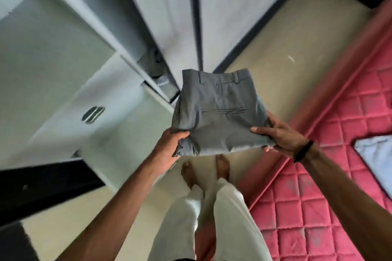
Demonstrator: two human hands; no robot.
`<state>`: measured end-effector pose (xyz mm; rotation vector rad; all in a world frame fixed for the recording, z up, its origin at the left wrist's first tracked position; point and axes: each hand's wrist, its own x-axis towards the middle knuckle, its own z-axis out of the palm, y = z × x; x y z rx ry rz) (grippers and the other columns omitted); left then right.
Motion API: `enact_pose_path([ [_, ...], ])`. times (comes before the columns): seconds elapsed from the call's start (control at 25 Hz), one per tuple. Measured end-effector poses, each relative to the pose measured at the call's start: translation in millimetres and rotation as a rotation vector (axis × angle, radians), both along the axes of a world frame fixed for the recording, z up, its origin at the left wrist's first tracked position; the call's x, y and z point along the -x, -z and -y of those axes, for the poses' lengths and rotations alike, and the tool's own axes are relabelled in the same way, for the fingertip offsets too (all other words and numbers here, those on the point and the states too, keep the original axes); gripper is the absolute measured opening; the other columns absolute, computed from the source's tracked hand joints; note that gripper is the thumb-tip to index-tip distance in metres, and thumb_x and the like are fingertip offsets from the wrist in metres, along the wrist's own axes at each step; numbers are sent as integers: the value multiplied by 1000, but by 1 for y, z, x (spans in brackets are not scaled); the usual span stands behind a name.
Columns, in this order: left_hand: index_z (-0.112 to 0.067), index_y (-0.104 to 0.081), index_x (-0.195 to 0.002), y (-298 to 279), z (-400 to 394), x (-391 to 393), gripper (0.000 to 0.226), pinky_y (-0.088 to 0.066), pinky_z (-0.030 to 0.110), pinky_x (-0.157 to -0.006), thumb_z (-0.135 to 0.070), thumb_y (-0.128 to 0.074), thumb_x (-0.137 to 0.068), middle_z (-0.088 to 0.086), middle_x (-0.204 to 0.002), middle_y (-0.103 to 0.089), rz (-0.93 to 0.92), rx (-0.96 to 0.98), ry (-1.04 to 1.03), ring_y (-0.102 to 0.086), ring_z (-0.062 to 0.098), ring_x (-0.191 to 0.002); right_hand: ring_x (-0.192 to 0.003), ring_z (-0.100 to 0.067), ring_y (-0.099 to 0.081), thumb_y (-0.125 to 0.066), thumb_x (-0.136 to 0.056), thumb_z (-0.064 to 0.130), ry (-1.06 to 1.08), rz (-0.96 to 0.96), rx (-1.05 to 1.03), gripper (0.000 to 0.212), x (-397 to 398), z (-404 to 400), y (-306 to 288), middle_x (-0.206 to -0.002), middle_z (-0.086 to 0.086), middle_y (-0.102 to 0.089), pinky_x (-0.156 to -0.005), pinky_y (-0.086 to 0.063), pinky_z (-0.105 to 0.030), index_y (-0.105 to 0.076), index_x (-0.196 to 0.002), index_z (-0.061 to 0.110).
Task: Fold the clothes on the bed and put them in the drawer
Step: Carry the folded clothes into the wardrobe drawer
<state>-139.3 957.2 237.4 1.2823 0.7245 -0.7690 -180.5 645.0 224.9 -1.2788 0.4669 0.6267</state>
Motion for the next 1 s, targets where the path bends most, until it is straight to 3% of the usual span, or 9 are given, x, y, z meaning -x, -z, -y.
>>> enact_pose_path([
  [0.16, 2, -65, -127, 12, -100, 45, 32, -62, 33, -81, 2, -57, -96, 20, -119, -73, -29, -30, -282, -73, 30, -106, -66, -20, -62, -62, -94, -4, -314, -57, -95, 65, -57, -92, 11, -121, -11, -68, -43, -50, -27, -48, -149, 27],
  [0.36, -2, -67, -126, 65, -167, 82, 31, -57, 35, -88, -2, -62, -96, 13, -115, -73, -47, -136, -539, -74, 22, -87, -82, -26, -64, -67, -90, 1, -634, -99, -41, 65, -113, -190, 64, -133, -12, -65, -51, -54, -30, -53, -145, 32],
  [0.48, 0, -64, -127, 106, -185, 94, 31, -58, 39, -87, -1, -61, -97, 16, -117, -73, -79, -174, -642, -72, 28, -98, -106, -27, -66, -68, -93, 2, -740, -127, 71, 59, -129, -232, 107, -136, -6, -65, -69, -60, -39, -57, -140, 35],
  [0.56, -1, -64, -125, 129, -191, 96, 28, -58, 35, -78, 0, -59, -97, 14, -112, -72, -96, -209, -677, -70, 25, -93, -120, -31, -63, -66, -95, 1, -808, -141, 94, 63, -137, -256, 133, -137, -2, -64, -86, -58, -49, -54, -142, 39],
  [0.68, 0, -63, -124, 166, -205, 94, 27, -56, 32, -70, 2, -58, -97, 15, -110, -69, -121, -298, -695, -67, 24, -82, -111, -29, -62, -60, -97, -3, -902, -120, 150, 68, -141, -291, 167, -137, -1, -61, -70, -56, -41, -48, -145, 44],
  [0.84, -1, -58, -136, 231, -225, 92, 38, -55, 45, -95, -9, -62, -99, 18, -129, -66, -158, -405, -634, -66, 38, -113, -111, -36, -62, -52, -99, -5, -955, -3, 314, 65, -133, -329, 219, -140, -4, -58, -60, -58, -37, -46, -143, 41],
  [1.0, 1, -58, -138, 277, -230, 86, 39, -51, 48, -106, -10, -62, -101, 21, -135, -64, -173, -458, -580, -63, 39, -121, -107, -36, -63, -51, -100, -1, -957, 109, 540, 63, -125, -346, 259, -139, -6, -55, -59, -61, -37, -38, -152, 32],
])
